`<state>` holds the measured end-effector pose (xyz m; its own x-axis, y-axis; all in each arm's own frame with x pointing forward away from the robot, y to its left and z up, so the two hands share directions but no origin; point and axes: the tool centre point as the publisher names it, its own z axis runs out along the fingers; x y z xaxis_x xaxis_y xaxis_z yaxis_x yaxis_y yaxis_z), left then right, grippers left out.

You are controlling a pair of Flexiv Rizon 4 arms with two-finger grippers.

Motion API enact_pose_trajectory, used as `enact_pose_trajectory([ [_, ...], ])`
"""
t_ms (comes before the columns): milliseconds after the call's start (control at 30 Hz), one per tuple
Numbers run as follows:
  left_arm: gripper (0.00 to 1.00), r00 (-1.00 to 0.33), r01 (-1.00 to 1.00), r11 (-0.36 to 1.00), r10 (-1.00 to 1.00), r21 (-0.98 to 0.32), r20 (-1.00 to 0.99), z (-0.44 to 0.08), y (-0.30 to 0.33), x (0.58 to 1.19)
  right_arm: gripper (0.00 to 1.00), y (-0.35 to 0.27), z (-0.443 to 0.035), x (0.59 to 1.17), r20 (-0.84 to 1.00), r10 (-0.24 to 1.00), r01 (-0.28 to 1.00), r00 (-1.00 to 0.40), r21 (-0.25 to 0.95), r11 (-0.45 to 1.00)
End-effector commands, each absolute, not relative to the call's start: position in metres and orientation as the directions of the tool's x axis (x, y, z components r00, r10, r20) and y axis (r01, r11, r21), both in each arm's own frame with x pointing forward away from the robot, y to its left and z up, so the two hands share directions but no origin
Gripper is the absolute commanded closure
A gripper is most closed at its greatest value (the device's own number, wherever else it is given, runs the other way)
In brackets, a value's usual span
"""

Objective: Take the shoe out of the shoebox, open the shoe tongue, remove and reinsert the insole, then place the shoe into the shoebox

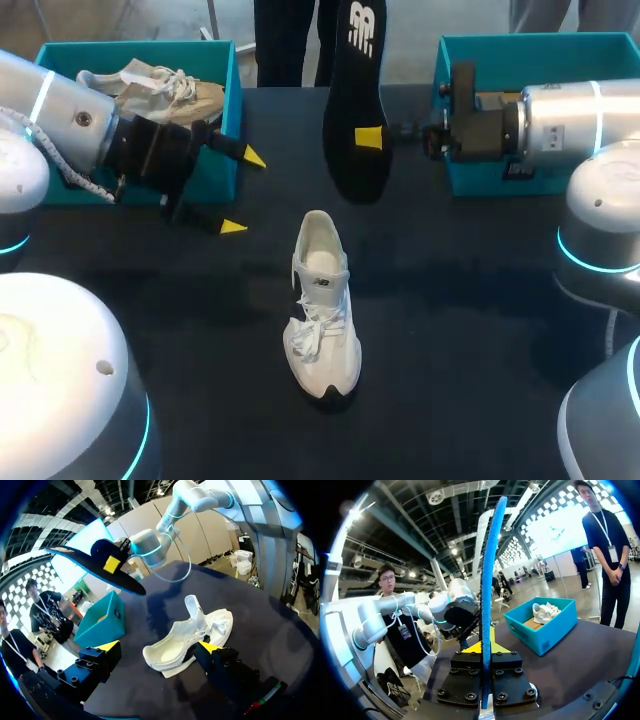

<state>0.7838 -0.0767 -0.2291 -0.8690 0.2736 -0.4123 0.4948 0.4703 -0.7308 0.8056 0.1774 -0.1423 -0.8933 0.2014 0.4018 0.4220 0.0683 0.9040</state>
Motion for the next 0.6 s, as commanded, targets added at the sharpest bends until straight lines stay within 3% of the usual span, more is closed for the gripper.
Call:
enact_pose_trajectory([
  [33,0.00,-0.884,0.467,0.524,0.262,-0.712,-0.387,-0.234,-0.078,0.783,1.00,0.179,-0.143,0.806,0.401,0.204,0.422,-0.893,0.904,0.068],
  [600,0.00,-0.923,0.379,0.611,0.197,-0.695,-0.330,-0.276,-0.086,0.789,1.00,0.192,-0.182,0.825,0.332,0.196,0.358,-0.923,0.927,0.112],
])
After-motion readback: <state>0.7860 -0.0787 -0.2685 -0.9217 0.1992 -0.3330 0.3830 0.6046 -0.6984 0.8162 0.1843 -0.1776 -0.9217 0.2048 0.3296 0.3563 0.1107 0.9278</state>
